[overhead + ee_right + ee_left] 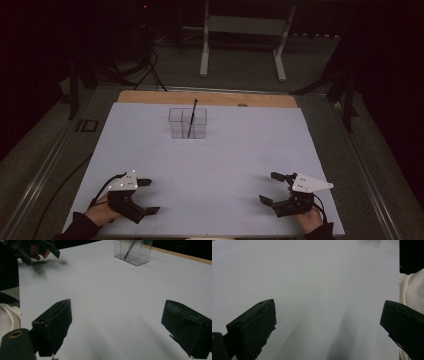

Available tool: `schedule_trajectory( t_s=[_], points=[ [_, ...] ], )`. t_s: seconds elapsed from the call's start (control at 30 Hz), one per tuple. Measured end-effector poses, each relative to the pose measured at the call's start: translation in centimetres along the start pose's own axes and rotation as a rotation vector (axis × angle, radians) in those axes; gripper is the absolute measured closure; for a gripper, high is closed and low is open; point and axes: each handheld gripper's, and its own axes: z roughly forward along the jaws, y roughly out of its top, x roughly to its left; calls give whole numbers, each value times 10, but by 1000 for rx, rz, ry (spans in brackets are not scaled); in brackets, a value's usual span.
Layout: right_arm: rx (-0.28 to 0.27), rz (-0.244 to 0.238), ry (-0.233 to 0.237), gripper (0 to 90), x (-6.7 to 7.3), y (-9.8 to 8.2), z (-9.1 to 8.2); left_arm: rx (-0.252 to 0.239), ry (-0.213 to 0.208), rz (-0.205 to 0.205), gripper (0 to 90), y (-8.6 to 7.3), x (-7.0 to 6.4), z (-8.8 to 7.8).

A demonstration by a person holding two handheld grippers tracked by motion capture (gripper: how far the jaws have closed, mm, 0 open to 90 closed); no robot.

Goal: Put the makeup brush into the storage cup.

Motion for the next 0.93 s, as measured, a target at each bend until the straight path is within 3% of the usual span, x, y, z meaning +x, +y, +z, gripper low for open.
schedule_trajectory(
  t_s=[0.13,0.37,0.93],
  points=[
    [1,0,2,97,0,0,0,-13,10,-11,21,-5,2,-3],
    [6,3,6,97,0,0,0,25,20,-9,22,-15,4,-2],
    [11,4,8,97,0,-1,1,12,19,-25,24,-16,5,-3]
  ],
)
